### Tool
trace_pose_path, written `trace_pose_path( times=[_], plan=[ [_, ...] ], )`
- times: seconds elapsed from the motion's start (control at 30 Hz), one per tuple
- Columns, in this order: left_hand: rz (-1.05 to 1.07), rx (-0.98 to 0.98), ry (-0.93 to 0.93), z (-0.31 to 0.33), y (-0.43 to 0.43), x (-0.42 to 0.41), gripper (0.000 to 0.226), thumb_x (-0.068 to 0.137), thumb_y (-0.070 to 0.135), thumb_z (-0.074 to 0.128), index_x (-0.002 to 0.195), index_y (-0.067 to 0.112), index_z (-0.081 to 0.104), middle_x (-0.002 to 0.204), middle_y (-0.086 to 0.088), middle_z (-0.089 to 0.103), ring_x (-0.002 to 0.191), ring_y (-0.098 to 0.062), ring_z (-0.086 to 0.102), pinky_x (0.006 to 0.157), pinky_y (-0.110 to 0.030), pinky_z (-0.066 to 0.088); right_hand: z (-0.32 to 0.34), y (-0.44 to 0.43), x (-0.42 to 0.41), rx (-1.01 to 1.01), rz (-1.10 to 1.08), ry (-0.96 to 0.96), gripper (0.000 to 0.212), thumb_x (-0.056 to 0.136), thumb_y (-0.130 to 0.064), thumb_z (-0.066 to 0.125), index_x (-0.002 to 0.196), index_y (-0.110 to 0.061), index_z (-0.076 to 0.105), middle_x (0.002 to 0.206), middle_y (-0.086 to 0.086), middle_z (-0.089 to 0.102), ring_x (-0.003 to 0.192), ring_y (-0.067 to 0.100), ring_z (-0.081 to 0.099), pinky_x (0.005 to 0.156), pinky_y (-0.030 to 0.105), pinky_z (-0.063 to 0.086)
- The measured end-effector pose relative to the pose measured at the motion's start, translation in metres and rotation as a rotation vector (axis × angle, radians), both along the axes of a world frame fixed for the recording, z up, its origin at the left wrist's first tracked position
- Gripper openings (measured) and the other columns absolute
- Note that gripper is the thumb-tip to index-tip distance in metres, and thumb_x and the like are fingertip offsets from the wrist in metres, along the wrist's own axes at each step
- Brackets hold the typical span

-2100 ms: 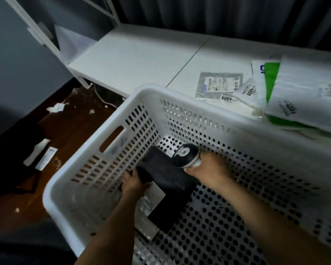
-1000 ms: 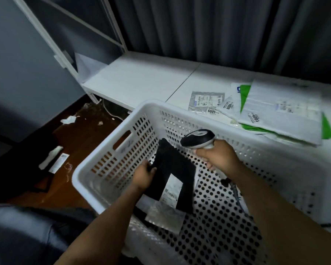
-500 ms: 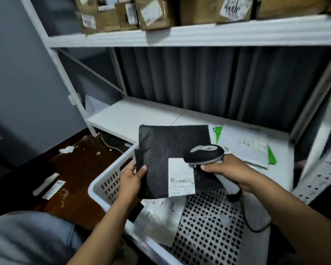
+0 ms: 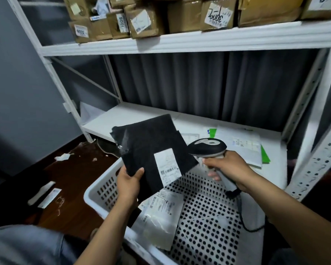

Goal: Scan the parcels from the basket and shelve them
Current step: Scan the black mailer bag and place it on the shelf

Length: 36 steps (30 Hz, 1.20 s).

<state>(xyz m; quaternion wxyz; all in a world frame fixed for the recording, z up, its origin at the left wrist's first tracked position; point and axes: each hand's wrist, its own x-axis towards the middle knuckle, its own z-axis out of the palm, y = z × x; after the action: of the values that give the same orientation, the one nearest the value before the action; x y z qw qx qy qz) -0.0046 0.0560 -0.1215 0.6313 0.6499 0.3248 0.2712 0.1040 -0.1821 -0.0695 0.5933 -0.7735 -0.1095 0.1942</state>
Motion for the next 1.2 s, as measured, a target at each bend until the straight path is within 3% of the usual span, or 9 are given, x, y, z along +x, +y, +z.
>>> trace_pose_path(
  times=[0.13, 0.23, 0.4, 0.53, 0.77, 0.97, 1.07, 1.13, 1.2],
  plan=[
    [0.119, -0.055, -0.055, -0.002, 0.006, 0.004, 0.032, 0.093, 0.004, 0.059, 0.123, 0.013, 0.056, 0.116, -0.005, 0.064, 0.104, -0.023, 0.061, 0.091, -0.038, 0.05, 0.003, 0.0, 0.005, -0.021, 0.076, -0.001, 0.004, 0.088, -0.013, 0.068, 0.091, -0.011, 0.066, 0.06, 0.006, 0.058, 0.046, 0.014, 0.053, 0.047, 0.025, 0.047],
    [0.134, -0.06, -0.072, -0.003, 0.013, 0.004, 0.032, 0.093, 0.005, 0.059, 0.124, 0.014, 0.056, 0.118, -0.005, 0.065, 0.106, -0.024, 0.061, 0.094, -0.042, 0.05, 0.007, -0.001, 0.008, -0.042, 0.087, -0.025, 0.007, 0.088, -0.014, 0.068, 0.092, -0.009, 0.067, 0.057, 0.005, 0.057, 0.043, 0.013, 0.051, 0.046, 0.025, 0.046],
    [0.136, -0.07, -0.124, 0.002, 0.016, 0.004, 0.03, 0.093, 0.003, 0.058, 0.122, 0.013, 0.055, 0.113, -0.001, 0.064, 0.097, -0.016, 0.062, 0.073, -0.024, 0.049, 0.008, -0.005, 0.012, -0.086, 0.084, -0.052, 0.014, 0.087, -0.013, 0.069, 0.096, -0.003, 0.068, 0.054, 0.003, 0.057, 0.042, 0.014, 0.05, 0.046, 0.026, 0.045],
    [0.141, -0.084, -0.123, 0.004, 0.016, 0.003, 0.03, 0.093, 0.003, 0.057, 0.122, 0.013, 0.054, 0.111, 0.0, 0.062, 0.09, -0.011, 0.061, 0.068, -0.021, 0.048, 0.009, -0.006, 0.013, -0.121, 0.089, -0.076, 0.018, 0.086, -0.013, 0.069, 0.094, 0.003, 0.069, 0.055, 0.006, 0.058, 0.044, 0.016, 0.051, 0.046, 0.025, 0.045],
    [0.134, -0.077, -0.107, 0.004, 0.017, 0.003, 0.029, 0.093, 0.006, 0.059, 0.121, 0.012, 0.054, 0.113, -0.003, 0.063, 0.097, -0.019, 0.061, 0.079, -0.031, 0.05, 0.008, -0.006, 0.015, -0.111, 0.108, -0.084, 0.011, 0.087, -0.012, 0.069, 0.087, -0.001, 0.069, 0.054, 0.006, 0.057, 0.044, 0.018, 0.049, 0.046, 0.028, 0.045],
    [0.124, -0.102, -0.121, -0.001, 0.021, 0.012, 0.03, 0.093, 0.006, 0.06, 0.121, 0.013, 0.055, 0.114, -0.002, 0.065, 0.099, -0.02, 0.063, 0.074, -0.028, 0.051, 0.005, -0.008, 0.02, -0.127, 0.121, -0.1, 0.011, 0.087, -0.015, 0.07, 0.093, -0.006, 0.071, 0.054, 0.005, 0.058, 0.045, 0.016, 0.051, 0.049, 0.027, 0.047],
    [0.108, -0.119, -0.109, -0.006, 0.019, 0.029, 0.033, 0.092, 0.006, 0.06, 0.124, 0.015, 0.055, 0.122, -0.006, 0.064, 0.108, -0.025, 0.062, 0.09, -0.04, 0.052, 0.005, -0.015, 0.03, -0.109, 0.063, -0.094, 0.014, 0.086, -0.013, 0.07, 0.093, -0.001, 0.07, 0.054, 0.005, 0.057, 0.043, 0.016, 0.05, 0.047, 0.027, 0.044],
    [0.057, -0.19, -0.11, -0.009, 0.014, 0.047, 0.033, 0.093, 0.003, 0.058, 0.124, 0.014, 0.055, 0.124, -0.009, 0.063, 0.112, -0.028, 0.061, 0.095, -0.042, 0.049, 0.006, -0.024, 0.043, -0.087, -0.017, -0.088, 0.013, 0.085, -0.012, 0.07, 0.088, 0.0, 0.069, 0.052, 0.003, 0.056, 0.041, 0.016, 0.049, 0.044, 0.026, 0.042],
    [-0.029, -0.331, -0.114, -0.011, 0.003, 0.07, 0.036, 0.094, -0.003, 0.053, 0.128, 0.009, 0.054, 0.123, -0.012, 0.064, 0.107, -0.028, 0.063, 0.09, -0.039, 0.05, 0.006, -0.036, 0.061, -0.057, -0.116, -0.086, 0.012, 0.084, -0.012, 0.071, 0.08, -0.002, 0.067, 0.05, 0.003, 0.055, 0.04, 0.017, 0.047, 0.044, 0.026, 0.041]
  ],
)
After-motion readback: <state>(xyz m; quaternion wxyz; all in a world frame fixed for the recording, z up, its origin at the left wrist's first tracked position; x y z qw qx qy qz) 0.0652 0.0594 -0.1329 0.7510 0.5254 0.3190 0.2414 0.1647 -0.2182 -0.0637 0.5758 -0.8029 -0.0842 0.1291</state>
